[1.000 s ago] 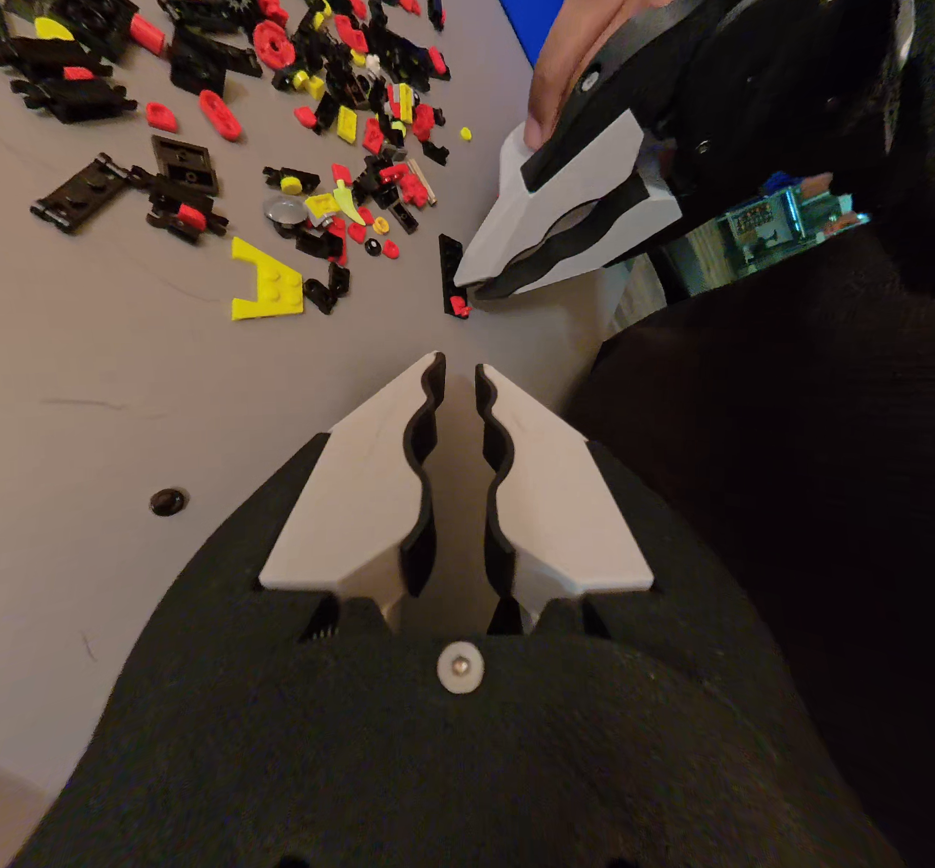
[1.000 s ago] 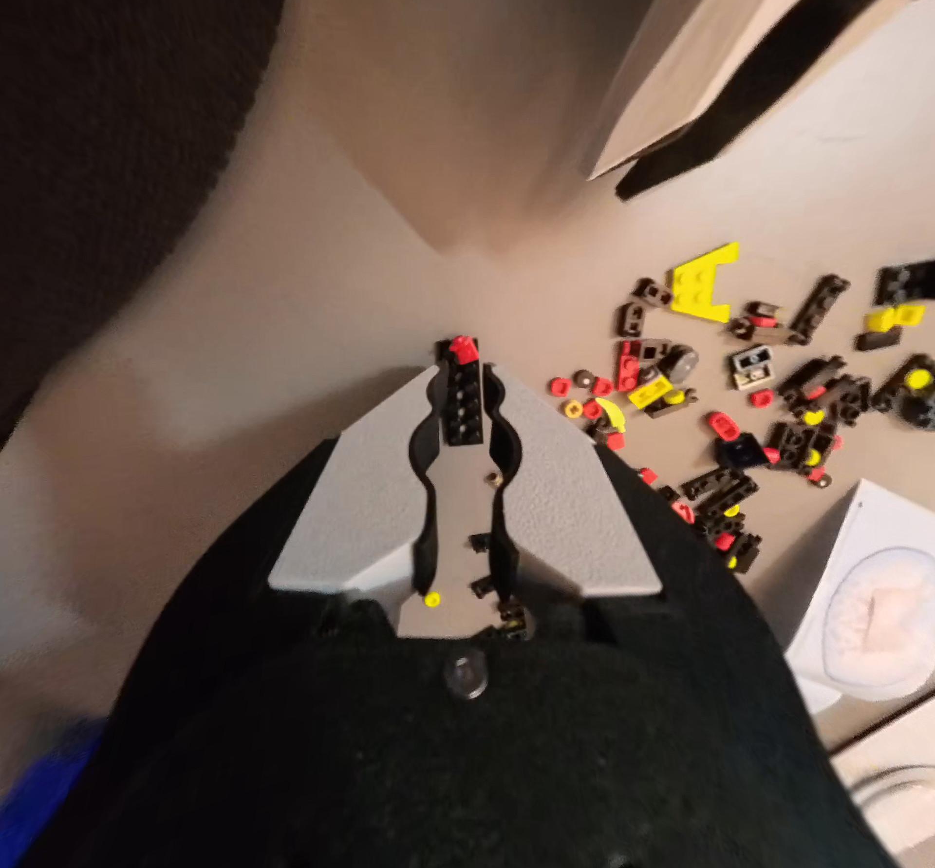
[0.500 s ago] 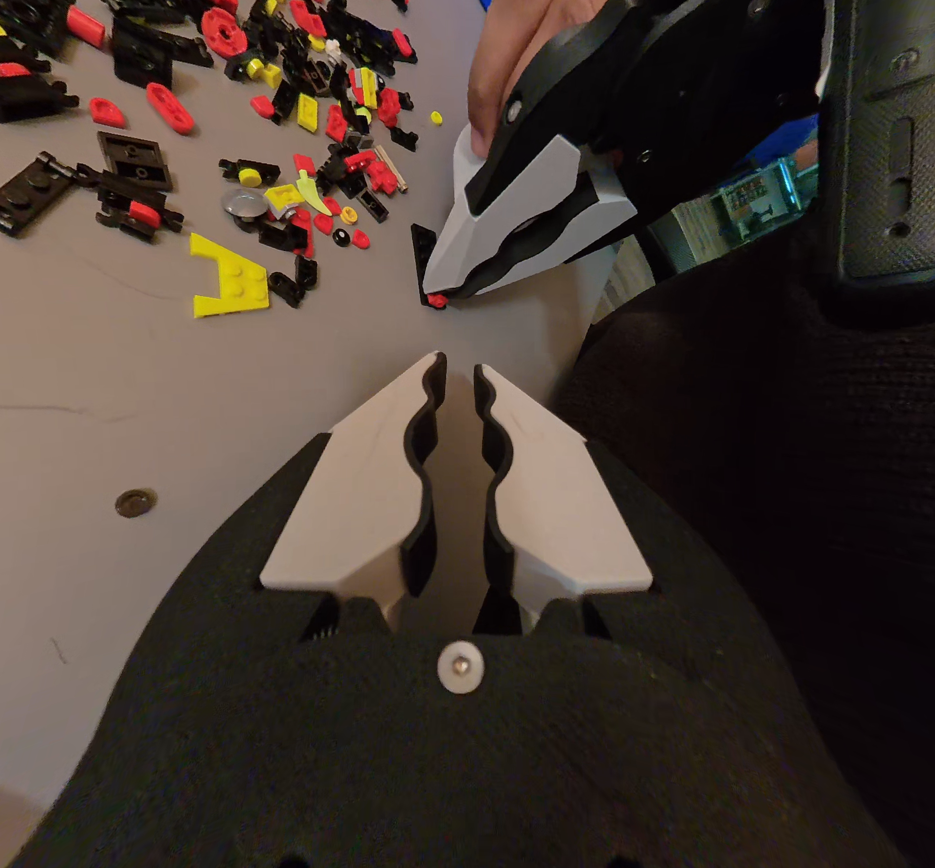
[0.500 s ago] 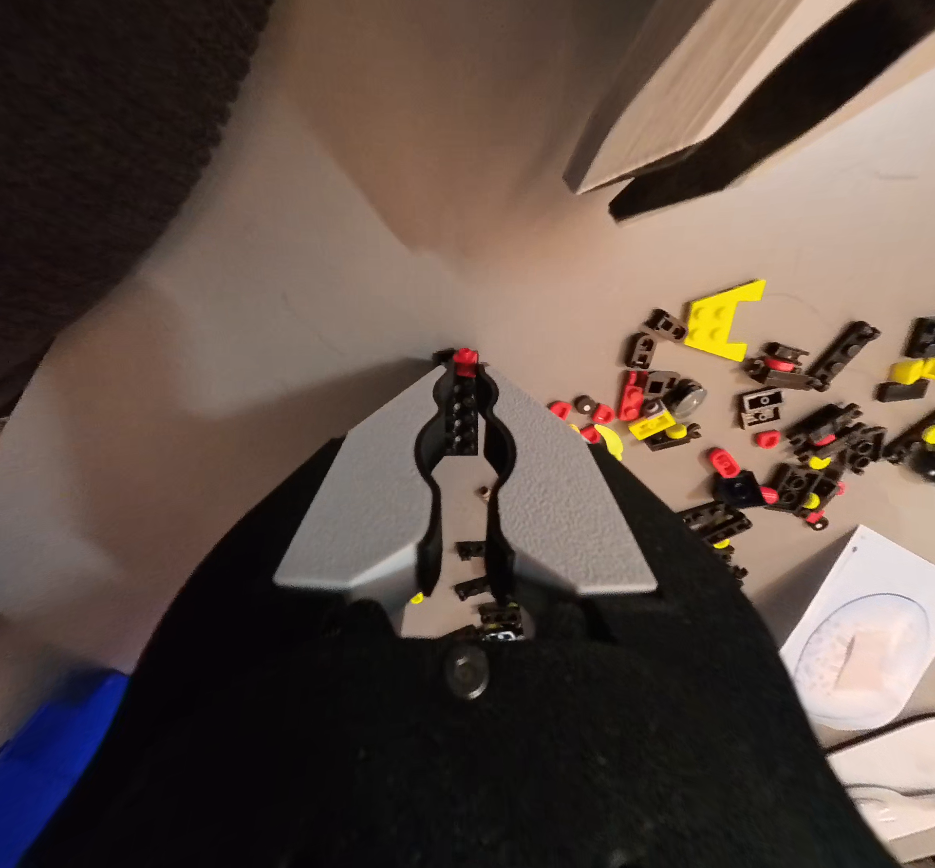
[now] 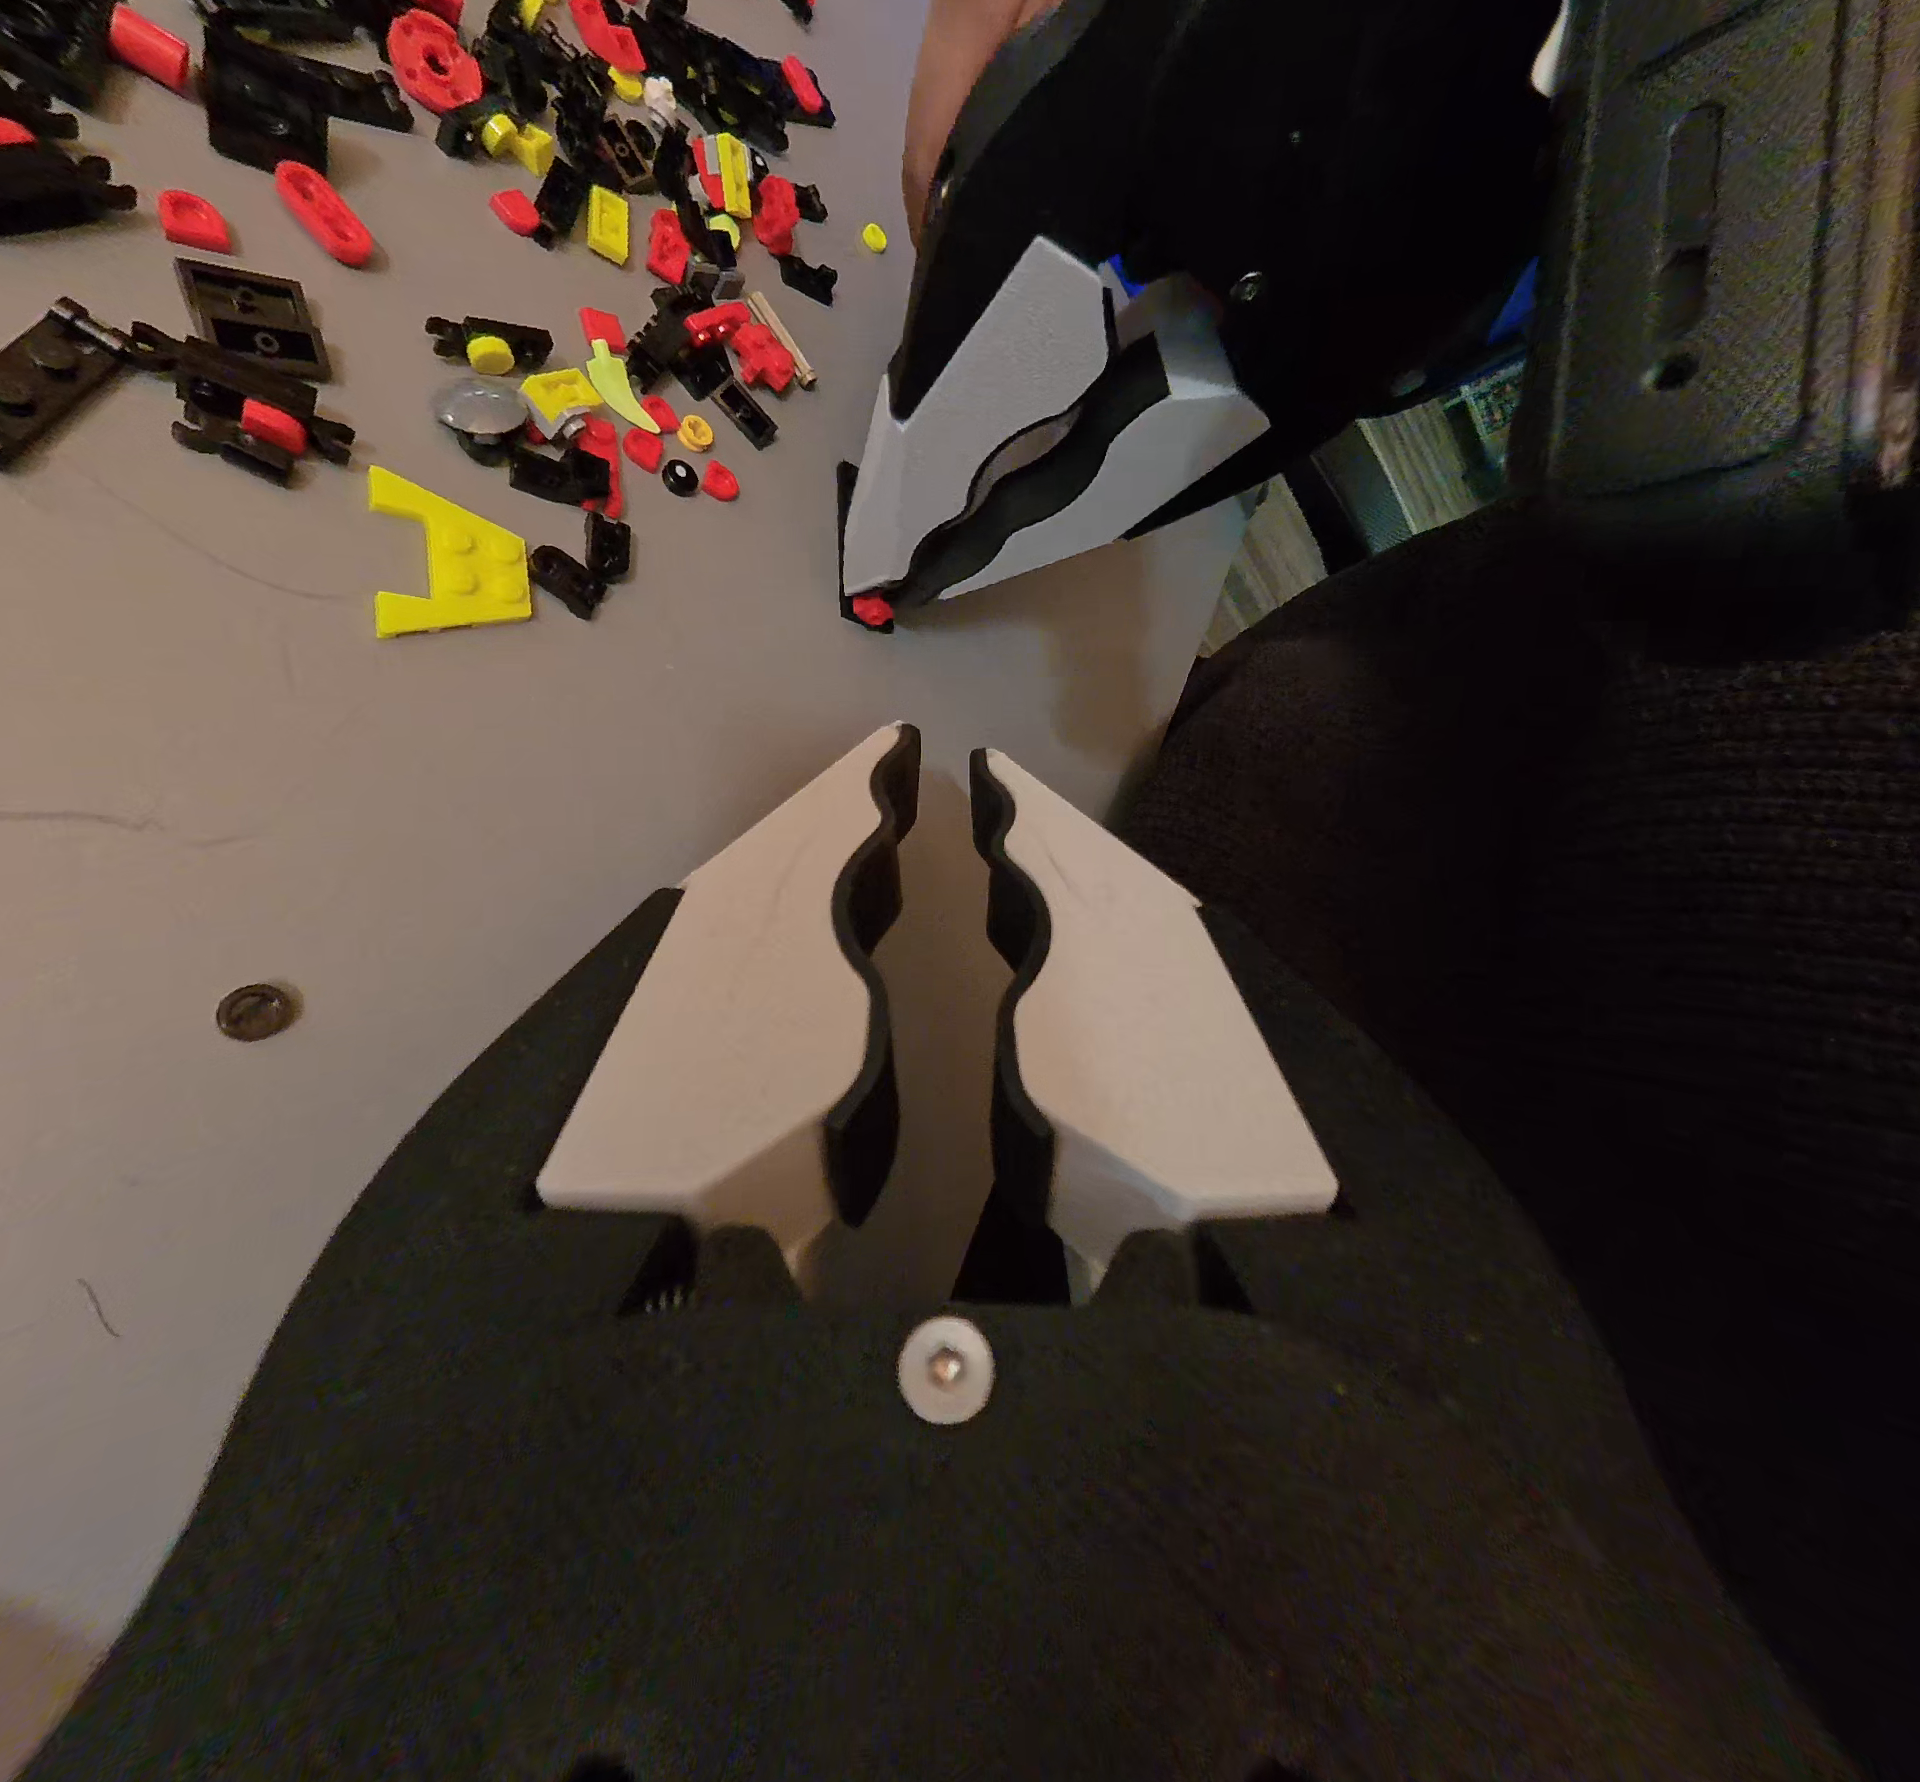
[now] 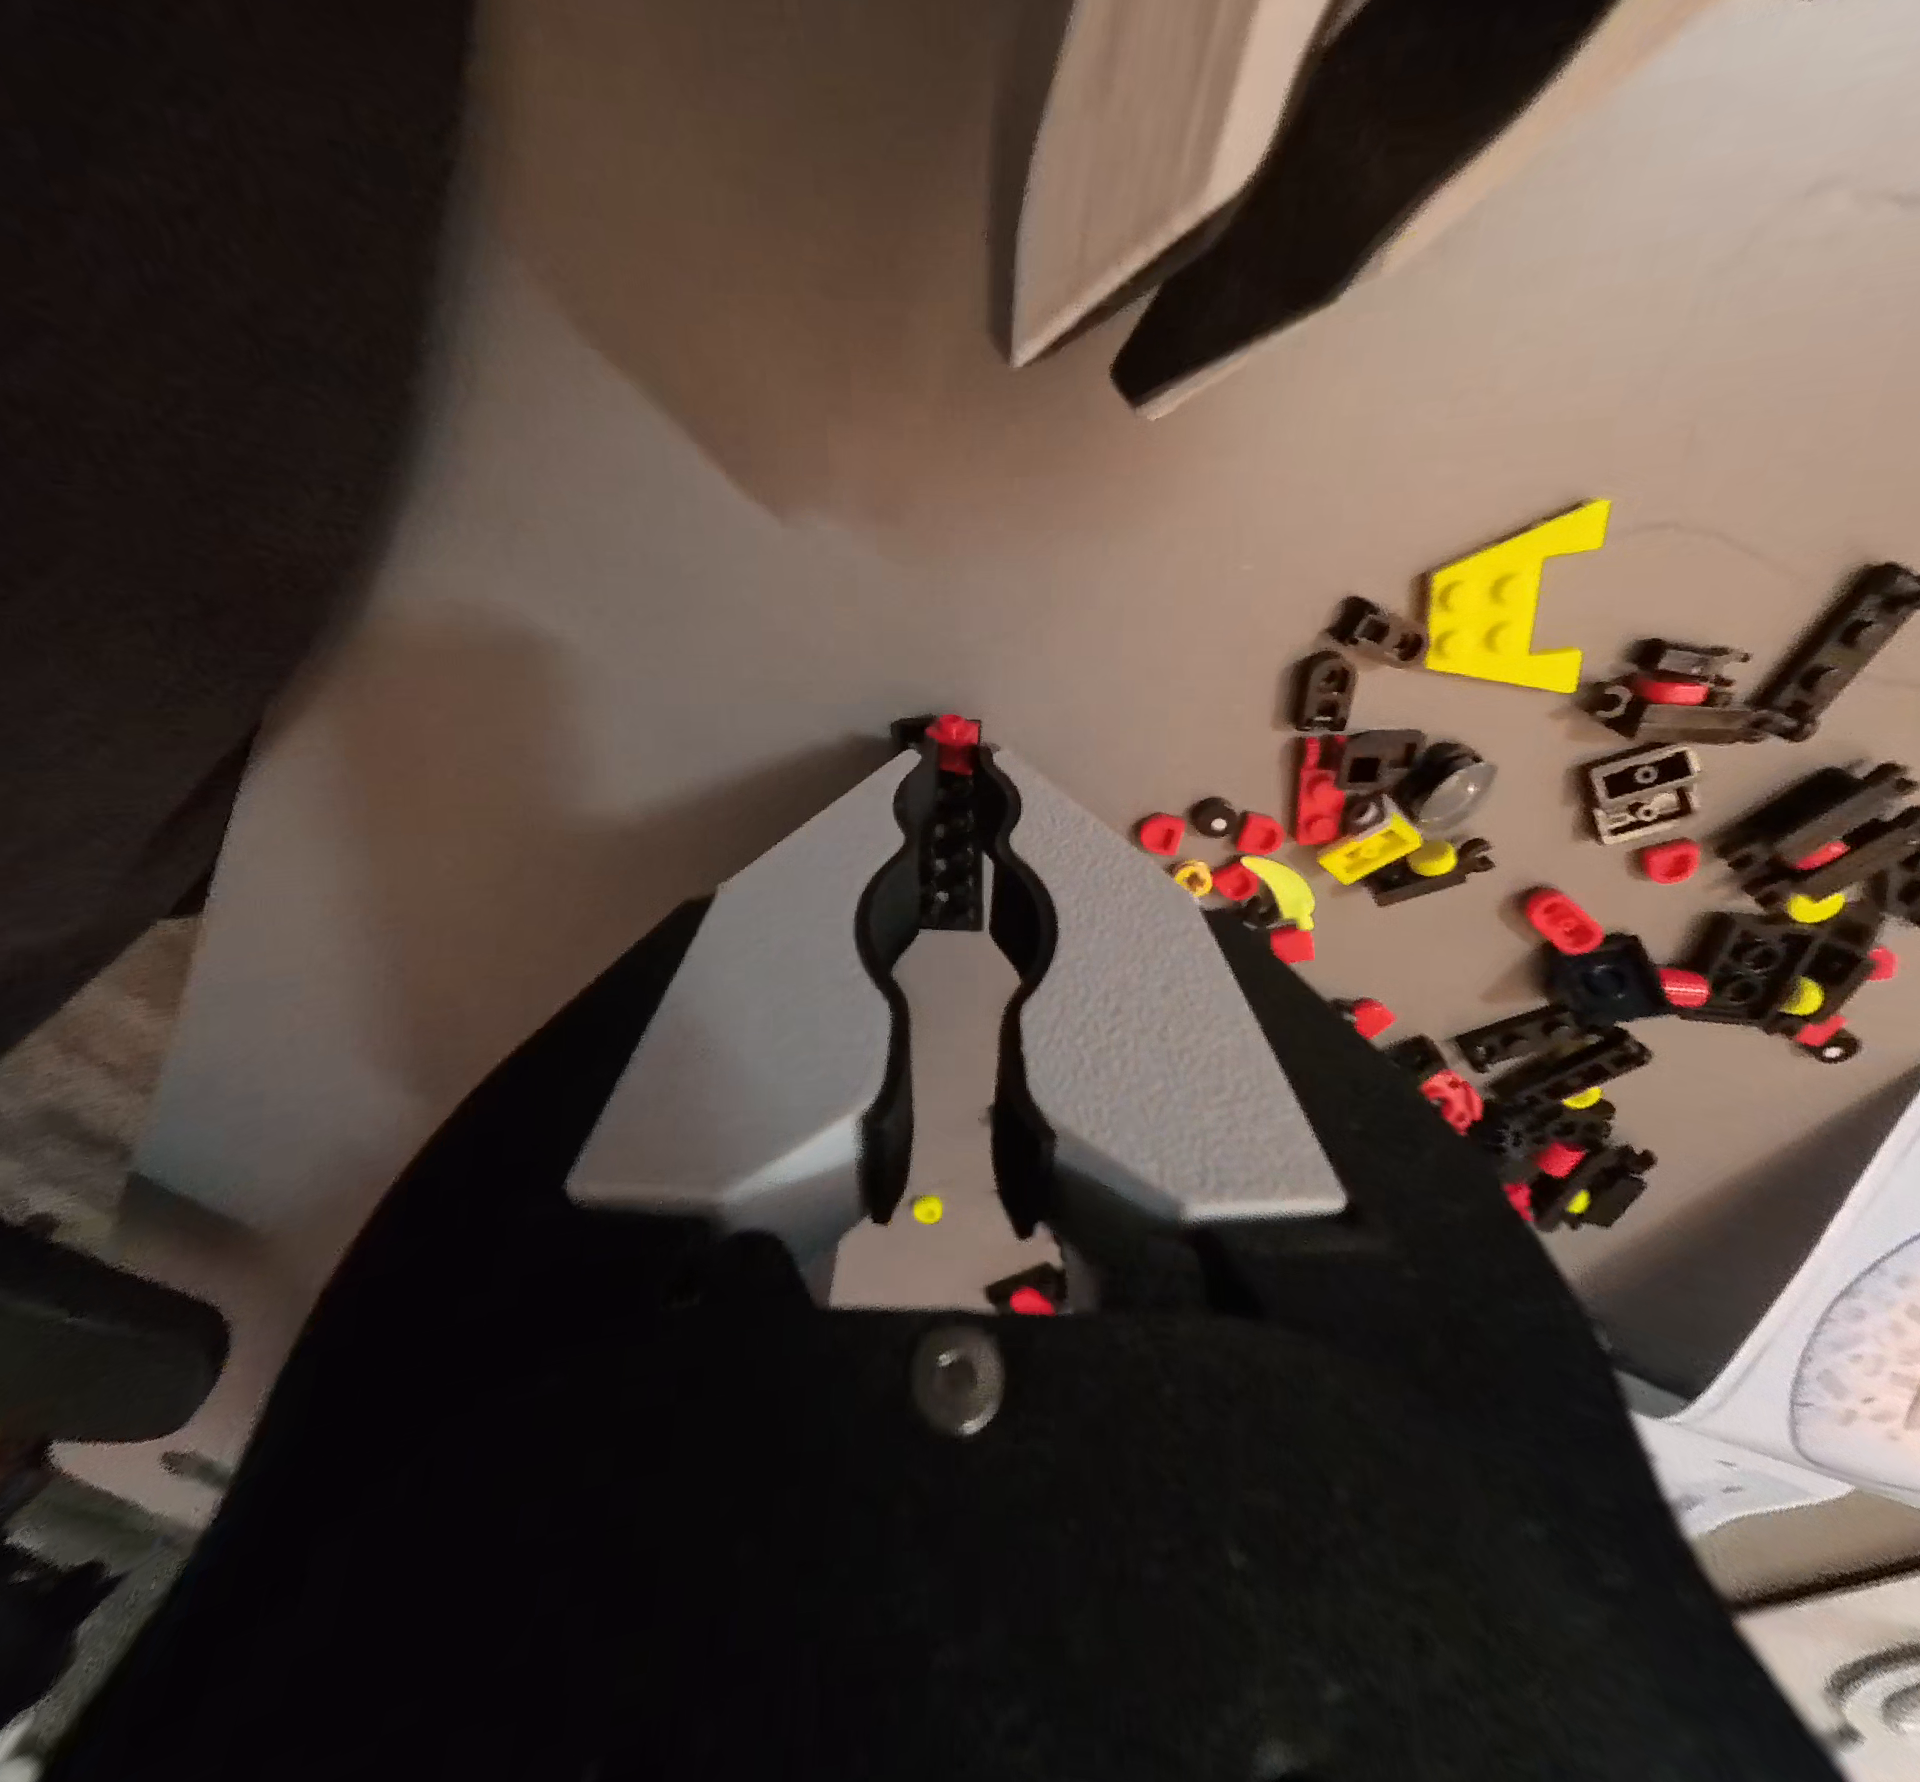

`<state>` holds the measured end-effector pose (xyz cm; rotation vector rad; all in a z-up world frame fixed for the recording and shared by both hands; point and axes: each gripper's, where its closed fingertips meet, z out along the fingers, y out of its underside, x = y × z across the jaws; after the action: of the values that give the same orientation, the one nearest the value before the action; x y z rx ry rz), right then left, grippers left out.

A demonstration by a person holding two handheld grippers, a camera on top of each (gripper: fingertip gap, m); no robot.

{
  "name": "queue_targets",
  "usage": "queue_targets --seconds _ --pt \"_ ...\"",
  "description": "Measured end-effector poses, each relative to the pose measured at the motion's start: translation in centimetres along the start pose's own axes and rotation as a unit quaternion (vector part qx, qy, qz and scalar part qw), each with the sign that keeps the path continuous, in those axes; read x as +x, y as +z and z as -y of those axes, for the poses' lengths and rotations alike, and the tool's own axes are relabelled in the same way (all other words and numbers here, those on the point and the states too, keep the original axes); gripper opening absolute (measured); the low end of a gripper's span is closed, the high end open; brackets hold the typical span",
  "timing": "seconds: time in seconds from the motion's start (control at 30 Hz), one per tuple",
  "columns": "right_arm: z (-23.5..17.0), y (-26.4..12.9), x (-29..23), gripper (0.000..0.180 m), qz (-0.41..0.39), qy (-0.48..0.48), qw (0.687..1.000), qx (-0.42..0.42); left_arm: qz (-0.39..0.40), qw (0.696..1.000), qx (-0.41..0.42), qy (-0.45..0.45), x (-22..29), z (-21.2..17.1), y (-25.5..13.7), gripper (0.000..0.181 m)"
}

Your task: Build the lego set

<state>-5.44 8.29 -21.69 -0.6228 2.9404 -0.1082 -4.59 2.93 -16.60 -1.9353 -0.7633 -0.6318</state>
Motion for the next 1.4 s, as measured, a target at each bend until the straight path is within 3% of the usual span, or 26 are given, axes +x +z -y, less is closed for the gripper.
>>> queue_targets --seconds 0.6,0.87,1.17,1.4 --pt "0.0 0.2 -0.1 0.006 0.116 0.058 0.992 -0.011 0.005 1.000 -0.004 0.012 0.1 -0.2 -0.1 0.003" --pt "0.2 0.0 -0.3 0.013 0.084 0.140 0.984 0.066 0.006 1.000 -0.013 0.015 0.3 -0.5 0.1 0.003" --pt "-1.1 0.0 -0.5 0.028 -0.037 0.162 0.979 0.115 0.011 0.999 -0.031 0.002 -0.2 -1.0 0.9 0.003" --pt "-1.2 0.2 -0.6 0.027 -0.078 0.171 0.969 0.160 0.103 0.988 -0.071 0.094 -2.1 -2.2 2.6 0.006"
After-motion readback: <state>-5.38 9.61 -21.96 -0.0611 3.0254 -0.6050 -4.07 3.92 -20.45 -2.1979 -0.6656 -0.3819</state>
